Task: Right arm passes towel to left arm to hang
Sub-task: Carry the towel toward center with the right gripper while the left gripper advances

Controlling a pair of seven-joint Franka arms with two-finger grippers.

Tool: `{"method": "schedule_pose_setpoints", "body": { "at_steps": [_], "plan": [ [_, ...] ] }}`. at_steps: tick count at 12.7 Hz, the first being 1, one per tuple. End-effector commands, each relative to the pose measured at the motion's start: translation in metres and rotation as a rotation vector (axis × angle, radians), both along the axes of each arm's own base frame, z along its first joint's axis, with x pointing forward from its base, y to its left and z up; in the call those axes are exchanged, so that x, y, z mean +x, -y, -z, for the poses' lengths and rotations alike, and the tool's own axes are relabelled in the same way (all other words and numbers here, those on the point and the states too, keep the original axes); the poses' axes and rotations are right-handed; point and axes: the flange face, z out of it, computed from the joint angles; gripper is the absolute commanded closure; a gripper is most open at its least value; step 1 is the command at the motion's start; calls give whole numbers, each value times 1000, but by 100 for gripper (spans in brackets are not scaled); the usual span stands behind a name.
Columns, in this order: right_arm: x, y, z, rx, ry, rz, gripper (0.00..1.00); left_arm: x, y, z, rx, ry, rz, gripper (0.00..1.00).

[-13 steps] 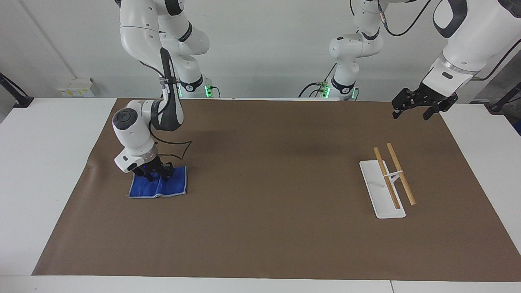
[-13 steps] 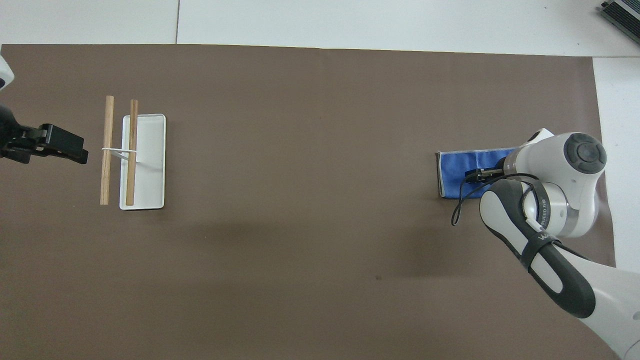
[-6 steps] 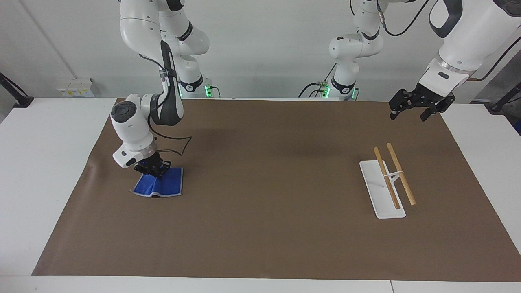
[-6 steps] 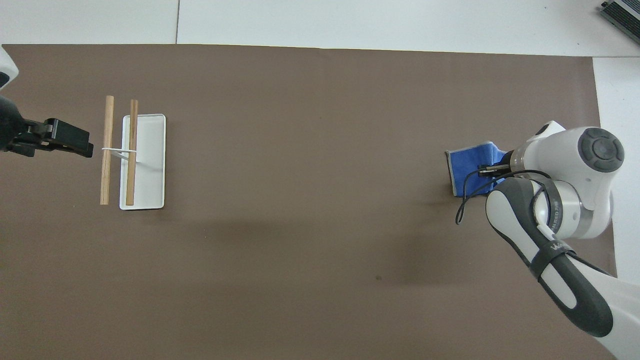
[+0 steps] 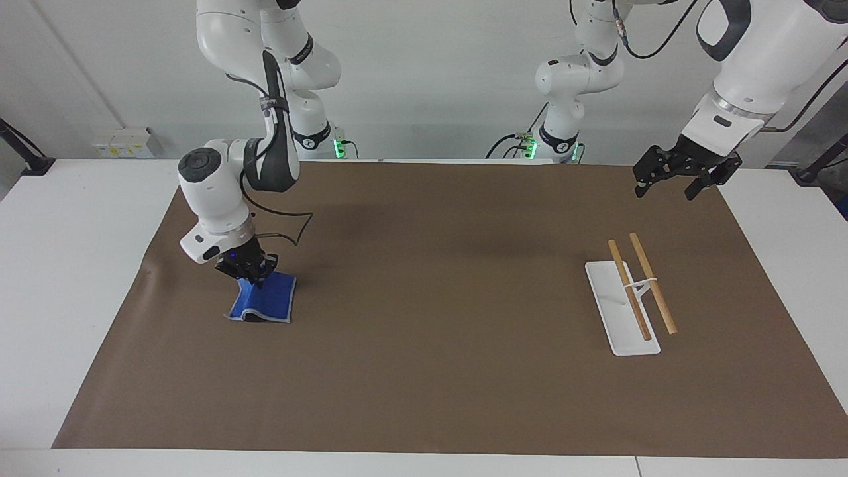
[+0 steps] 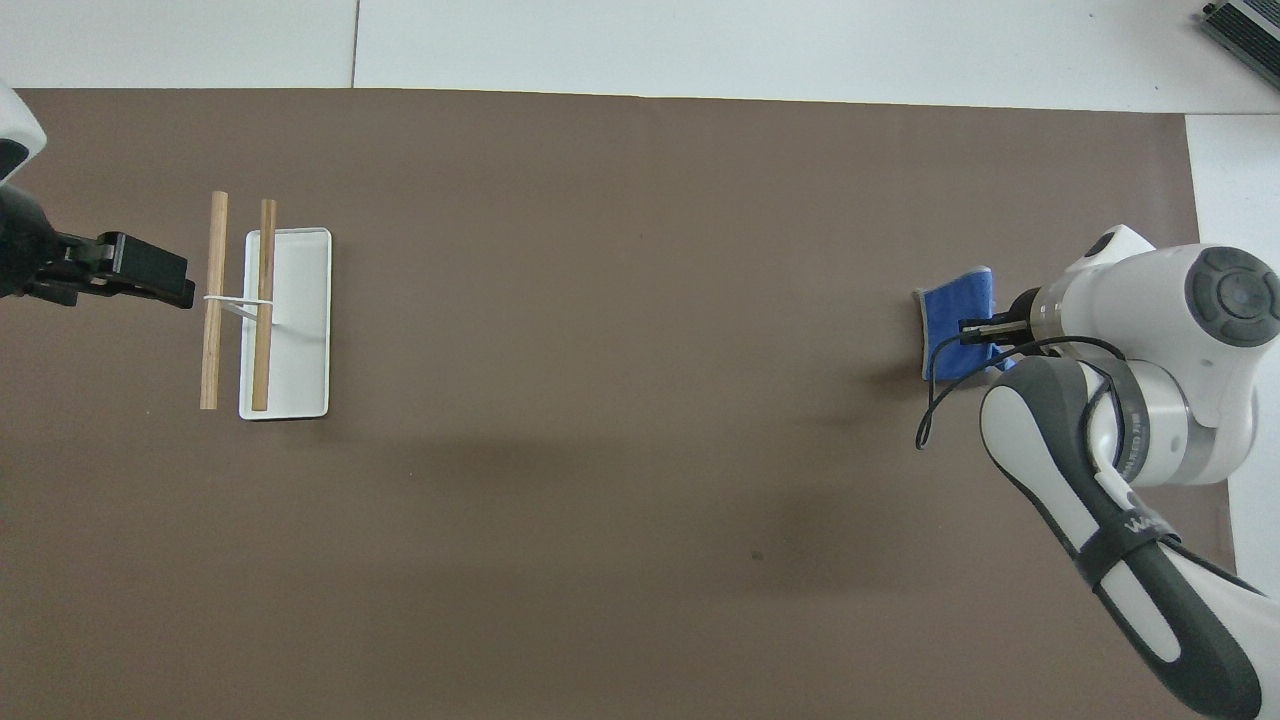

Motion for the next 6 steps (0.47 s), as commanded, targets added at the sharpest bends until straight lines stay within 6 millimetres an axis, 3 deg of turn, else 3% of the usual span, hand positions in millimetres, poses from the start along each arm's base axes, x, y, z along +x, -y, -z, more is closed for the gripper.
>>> {"method": "schedule_pose_setpoints", "body": {
  "at_steps": [1, 2, 3, 5, 6],
  "plan": [
    [-3, -37, -30, 109, -17, 55, 100, -4, -2, -1, 37, 16, -14, 0],
    [-2, -43, -38, 164, -23, 74, 100, -4, -5, -1, 99, 24, -10, 0],
    [-3, -51, -45, 208, -20, 80, 100, -5, 4, -2, 167, 37, 17, 0],
    [-8, -79, -50, 313, -35, 89, 100, -7, 13, -4, 185, 50, 28, 0],
    [-9, -84, -52, 367, -41, 110, 100, -8, 15, -2, 187, 44, 11, 0]
  ]
}}
